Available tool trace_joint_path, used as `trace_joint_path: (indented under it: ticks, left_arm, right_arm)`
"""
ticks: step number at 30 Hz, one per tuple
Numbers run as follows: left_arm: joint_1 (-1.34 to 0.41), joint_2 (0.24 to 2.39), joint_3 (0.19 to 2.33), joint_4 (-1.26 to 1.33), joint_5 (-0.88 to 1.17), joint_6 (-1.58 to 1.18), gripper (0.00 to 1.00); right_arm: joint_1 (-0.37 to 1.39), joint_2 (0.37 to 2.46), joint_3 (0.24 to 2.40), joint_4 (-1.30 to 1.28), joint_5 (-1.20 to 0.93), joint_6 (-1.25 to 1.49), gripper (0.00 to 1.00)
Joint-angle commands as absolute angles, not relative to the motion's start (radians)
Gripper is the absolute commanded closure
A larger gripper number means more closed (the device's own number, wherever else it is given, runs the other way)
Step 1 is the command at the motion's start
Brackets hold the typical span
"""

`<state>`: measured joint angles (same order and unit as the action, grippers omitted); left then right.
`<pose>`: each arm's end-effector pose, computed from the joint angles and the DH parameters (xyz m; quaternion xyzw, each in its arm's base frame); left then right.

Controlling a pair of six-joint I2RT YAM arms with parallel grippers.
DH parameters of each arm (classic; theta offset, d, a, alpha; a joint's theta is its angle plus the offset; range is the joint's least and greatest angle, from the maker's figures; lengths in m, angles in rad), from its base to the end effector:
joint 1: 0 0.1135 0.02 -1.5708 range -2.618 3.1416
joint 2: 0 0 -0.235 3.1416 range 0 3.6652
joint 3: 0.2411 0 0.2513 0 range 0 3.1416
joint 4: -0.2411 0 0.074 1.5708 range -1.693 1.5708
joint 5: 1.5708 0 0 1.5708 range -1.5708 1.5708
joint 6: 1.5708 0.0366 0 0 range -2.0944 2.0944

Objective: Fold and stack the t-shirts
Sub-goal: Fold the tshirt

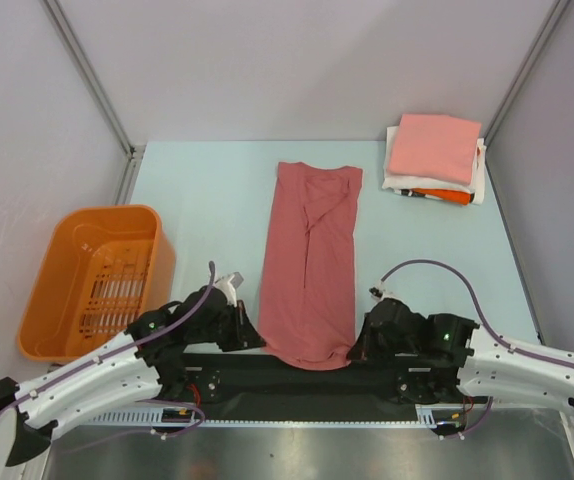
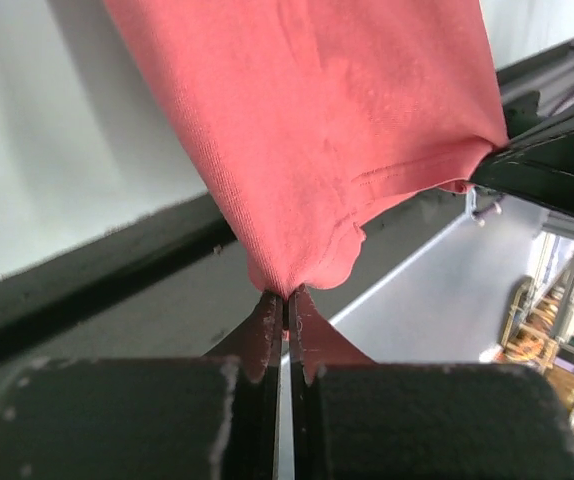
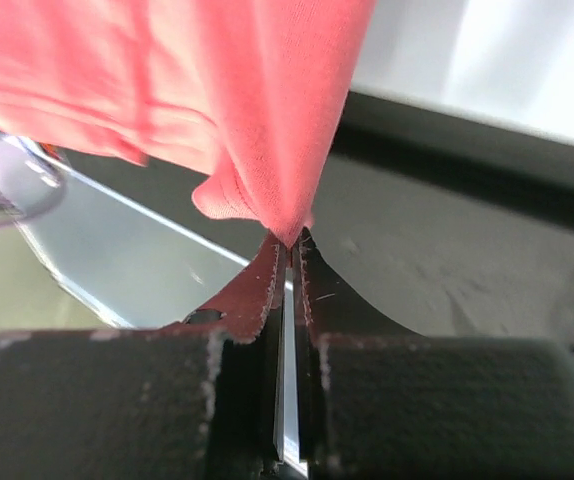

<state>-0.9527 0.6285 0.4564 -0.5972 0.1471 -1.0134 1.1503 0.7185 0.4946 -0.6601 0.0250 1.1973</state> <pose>0.0882 -0.1333 0.1923 0.0008 0.9187 -0.3613 0.1594 0.0680 0.1498 0.1870 0.0263 0.9412 0.3059 0.1410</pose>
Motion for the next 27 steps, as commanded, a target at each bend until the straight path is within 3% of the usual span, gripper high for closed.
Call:
trace_joint_path:
  ticks: [1,5,9,19,27]
  left_arm:
    - [-0.974,0.574,0.43,-0.687,0.196,-1.068,1.0]
    - [-0.988,0.476,0.367,-0.689,0.19,-1.13,1.0]
    - [-0.988,0.5,0.438,-0.712,0.111,-1.088,1.0]
    - [-0.951,0.806,0.762,-0.733,-0.072,-0.902,1.0]
    - [-0.701,1.112,1.003,-0.661,-0.02,-0.666,1.0]
  right_arm:
    - [1.225,0.683,0.493,-0.776,0.021,1.239,1.0]
    - [1.281,0.643,0.469,-0.788,0.064,1.316,1.0]
    - [1.27,0.641,0.524,-0.785,0.15,1.272,1.0]
    - [0.936,0.822,0.728,-0.776,0.069,0.918,1.0]
    - [0.606,1.014,0.856,-0.657,-0.101,0.687,1.0]
